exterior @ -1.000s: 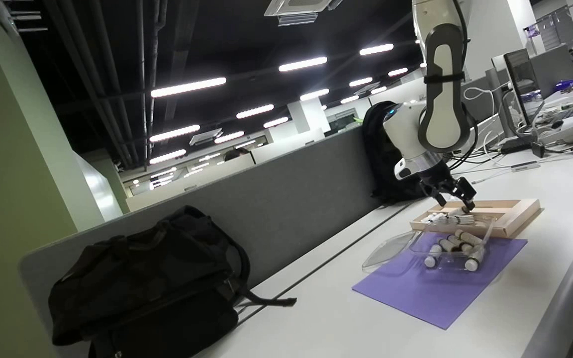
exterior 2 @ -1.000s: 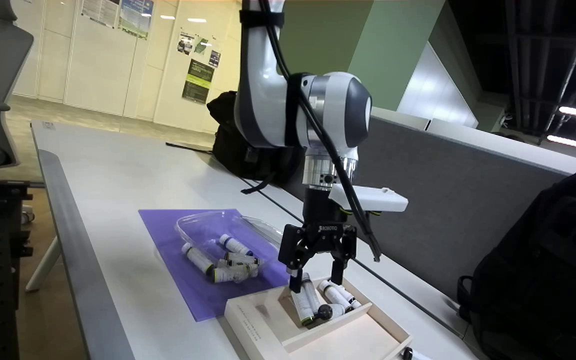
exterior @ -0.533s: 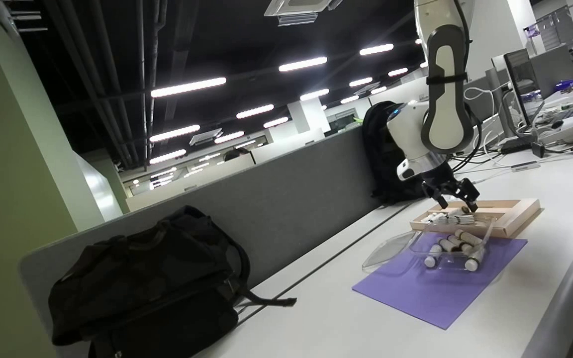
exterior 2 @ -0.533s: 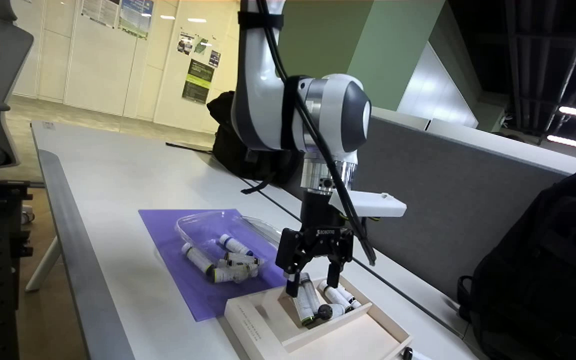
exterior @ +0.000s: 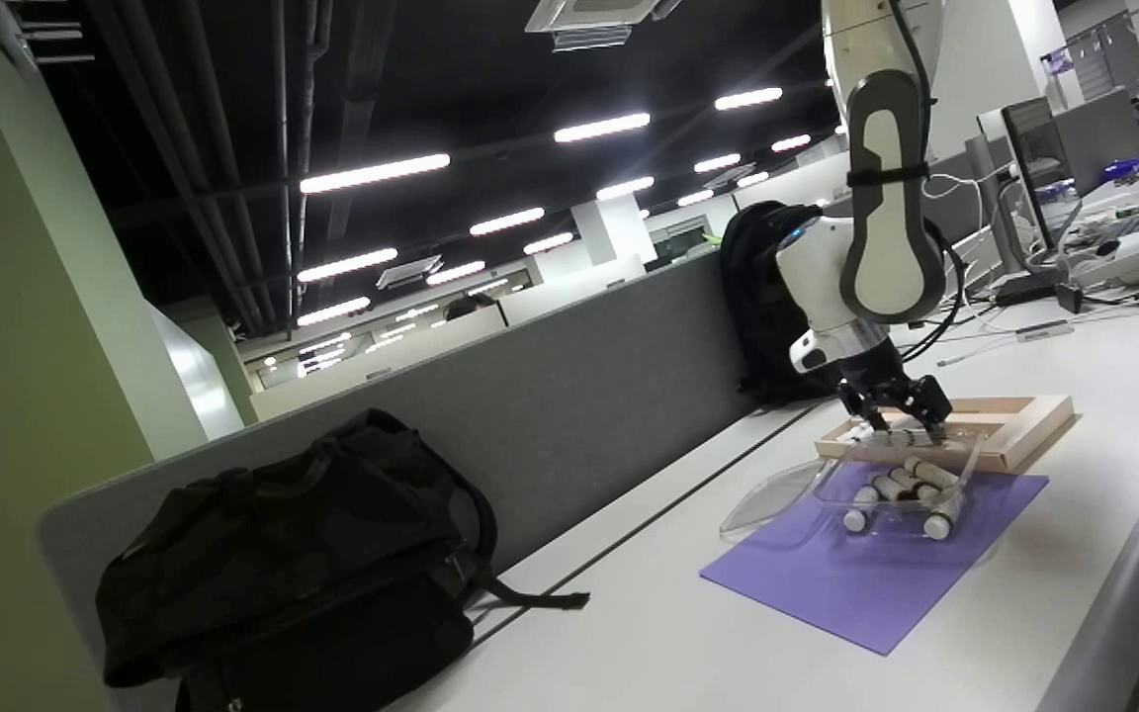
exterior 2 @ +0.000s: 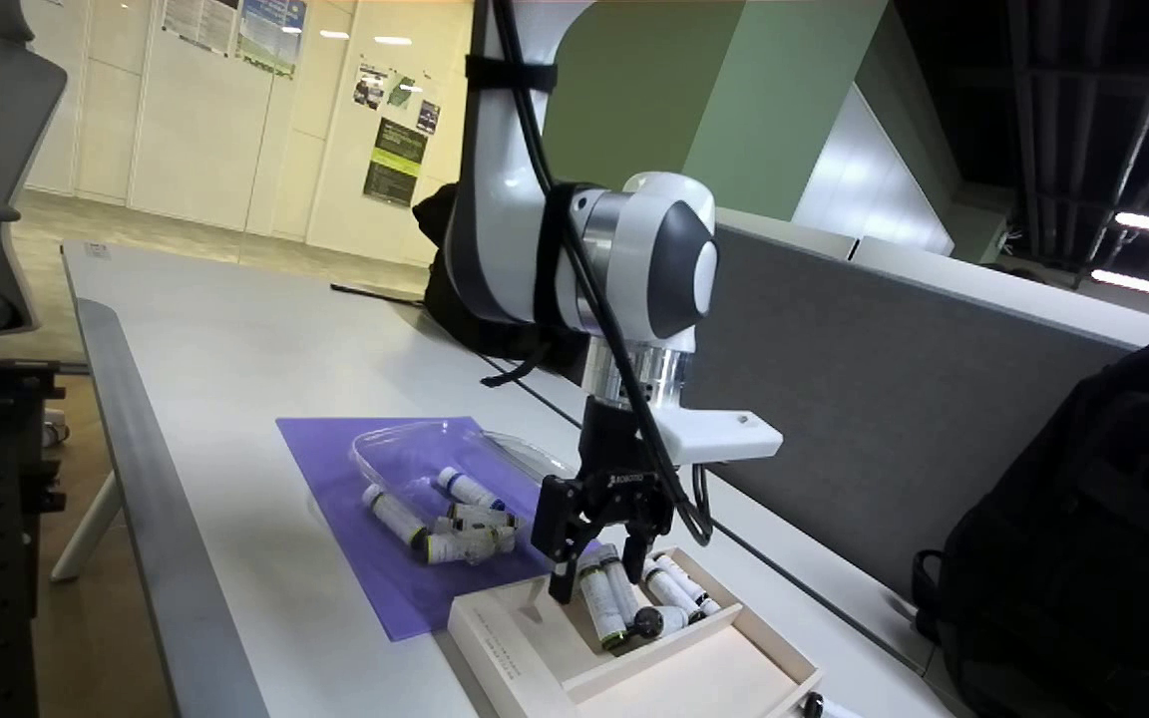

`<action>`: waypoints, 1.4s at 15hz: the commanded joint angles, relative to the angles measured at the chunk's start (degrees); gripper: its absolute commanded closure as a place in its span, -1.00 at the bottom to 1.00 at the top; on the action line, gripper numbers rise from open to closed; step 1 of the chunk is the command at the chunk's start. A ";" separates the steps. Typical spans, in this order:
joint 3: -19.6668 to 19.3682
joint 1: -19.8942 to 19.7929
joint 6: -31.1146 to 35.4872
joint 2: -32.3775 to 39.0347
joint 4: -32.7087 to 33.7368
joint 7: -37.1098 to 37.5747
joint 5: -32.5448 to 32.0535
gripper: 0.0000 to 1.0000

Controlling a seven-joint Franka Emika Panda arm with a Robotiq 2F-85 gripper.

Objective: Put five bottles on the tray

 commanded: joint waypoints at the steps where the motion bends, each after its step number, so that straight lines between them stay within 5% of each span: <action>1: 0.27 -0.44 0.03 0.23 0.11 -1.40 3.04 -0.19; 6: -0.65 0.94 -1.43 -1.89 -1.84 -0.56 5.05 0.44; 15: -6.58 7.00 -5.74 -4.49 -4.36 4.61 -2.08 0.44; 21: -7.37 6.74 -4.97 -4.12 -4.75 7.42 -7.56 0.44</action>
